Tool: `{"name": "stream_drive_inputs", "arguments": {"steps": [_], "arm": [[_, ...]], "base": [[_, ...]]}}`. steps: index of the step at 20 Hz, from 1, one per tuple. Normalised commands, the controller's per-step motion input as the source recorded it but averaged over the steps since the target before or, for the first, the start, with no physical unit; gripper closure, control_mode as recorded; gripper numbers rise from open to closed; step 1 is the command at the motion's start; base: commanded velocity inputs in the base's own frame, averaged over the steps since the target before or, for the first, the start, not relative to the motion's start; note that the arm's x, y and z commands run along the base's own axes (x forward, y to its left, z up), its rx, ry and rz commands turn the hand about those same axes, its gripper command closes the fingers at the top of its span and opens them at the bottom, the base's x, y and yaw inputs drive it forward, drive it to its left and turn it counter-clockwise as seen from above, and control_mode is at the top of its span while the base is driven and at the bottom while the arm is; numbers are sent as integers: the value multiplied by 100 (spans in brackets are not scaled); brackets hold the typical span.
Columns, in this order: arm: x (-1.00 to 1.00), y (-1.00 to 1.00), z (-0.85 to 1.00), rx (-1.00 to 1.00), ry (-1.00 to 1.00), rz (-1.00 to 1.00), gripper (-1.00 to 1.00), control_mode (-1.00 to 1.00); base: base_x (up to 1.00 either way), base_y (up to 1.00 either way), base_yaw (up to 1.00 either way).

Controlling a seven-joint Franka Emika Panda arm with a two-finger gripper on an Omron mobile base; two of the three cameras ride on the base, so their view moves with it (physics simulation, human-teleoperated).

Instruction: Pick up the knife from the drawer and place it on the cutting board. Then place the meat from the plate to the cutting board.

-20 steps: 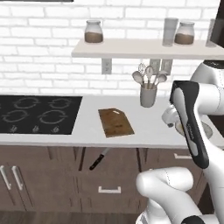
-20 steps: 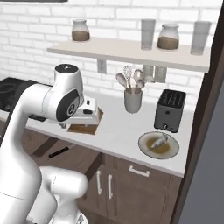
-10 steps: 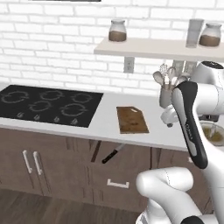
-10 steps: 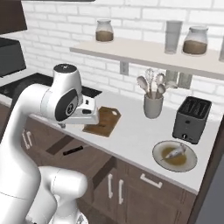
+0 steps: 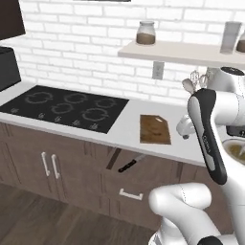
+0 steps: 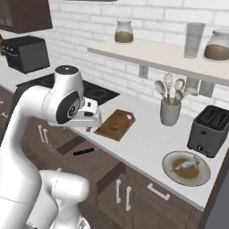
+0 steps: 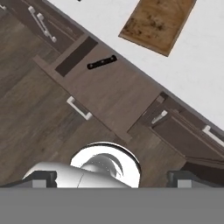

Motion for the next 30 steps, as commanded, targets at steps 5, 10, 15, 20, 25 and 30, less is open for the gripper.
{"name": "stream_drive_inputs", "arguments": {"steps": [5,10,15,20,25,30], "arm": [[0,0,0,0,0,0,-100,100],[0,0,0,0,0,0,-100,100],[0,0,0,0,0,0,-100,100],[3,-4,-1,3,0,0,-100,-100],[57,-5,-25,8,1,-2,-100,-100],[97,1,-52,7,4,-14,-100,-100]], "base": [[0,-38,30],[-1,-48,28],[-11,-57,20],[1,-30,2],[0,0,0],[0,0,0]]}}
